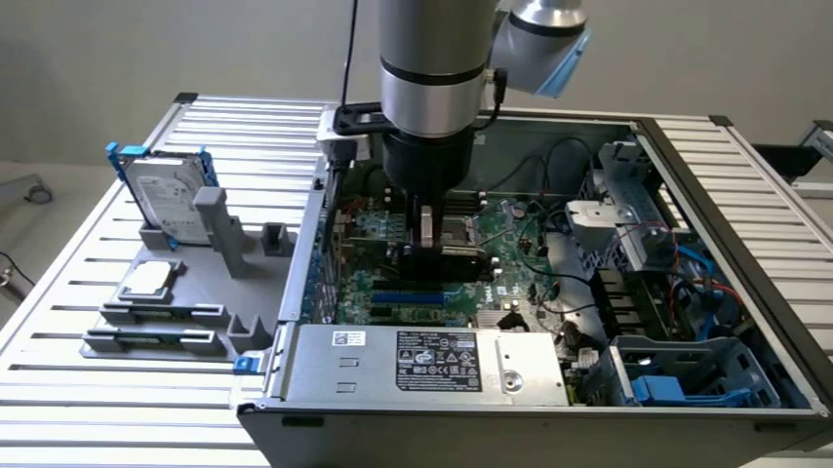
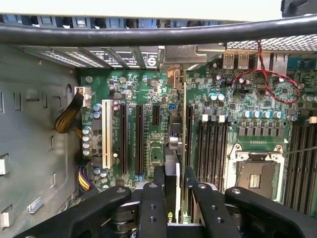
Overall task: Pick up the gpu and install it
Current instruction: 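Insert the gpu into the slot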
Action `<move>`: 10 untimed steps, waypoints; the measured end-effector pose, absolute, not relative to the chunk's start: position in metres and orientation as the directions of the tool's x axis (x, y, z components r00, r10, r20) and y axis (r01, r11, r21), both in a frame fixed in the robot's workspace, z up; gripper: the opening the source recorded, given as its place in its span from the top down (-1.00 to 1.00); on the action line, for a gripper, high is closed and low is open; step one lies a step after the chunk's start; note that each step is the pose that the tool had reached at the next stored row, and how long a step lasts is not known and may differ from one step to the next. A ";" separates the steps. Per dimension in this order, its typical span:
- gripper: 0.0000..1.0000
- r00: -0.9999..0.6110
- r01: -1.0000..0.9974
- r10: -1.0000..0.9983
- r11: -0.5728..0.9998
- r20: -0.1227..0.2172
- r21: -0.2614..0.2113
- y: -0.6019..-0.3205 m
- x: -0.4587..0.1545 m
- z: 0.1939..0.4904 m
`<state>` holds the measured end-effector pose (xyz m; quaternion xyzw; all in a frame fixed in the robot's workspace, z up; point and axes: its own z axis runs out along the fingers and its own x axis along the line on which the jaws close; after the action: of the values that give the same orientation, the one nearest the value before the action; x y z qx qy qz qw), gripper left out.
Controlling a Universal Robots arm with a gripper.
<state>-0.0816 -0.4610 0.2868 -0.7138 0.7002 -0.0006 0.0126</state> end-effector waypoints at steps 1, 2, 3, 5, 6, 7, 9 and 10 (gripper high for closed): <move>0.47 0.020 -1.000 -1.000 -0.019 -0.017 -0.019 -0.461 -0.082 0.285; 0.47 0.020 -1.000 -1.000 -0.019 -0.017 -0.019 -0.461 -0.082 0.283; 0.47 0.020 -1.000 -1.000 -0.019 -0.017 -0.019 -0.461 -0.082 0.281; 0.47 0.020 -1.000 -1.000 -0.019 -0.016 -0.019 -0.461 -0.082 0.280; 0.47 0.020 -1.000 -1.000 -0.020 -0.016 -0.019 -0.461 -0.083 0.280; 0.47 0.020 -1.000 -1.000 -0.020 -0.016 -0.019 -0.461 -0.083 0.280; 0.47 0.020 -1.000 -1.000 -0.019 -0.016 -0.019 -0.461 -0.083 0.279; 0.47 0.020 -1.000 -1.000 -0.020 -0.016 -0.019 -0.461 -0.084 0.278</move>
<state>-0.0838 -0.4613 0.2781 -0.7140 0.7001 -0.0010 0.0123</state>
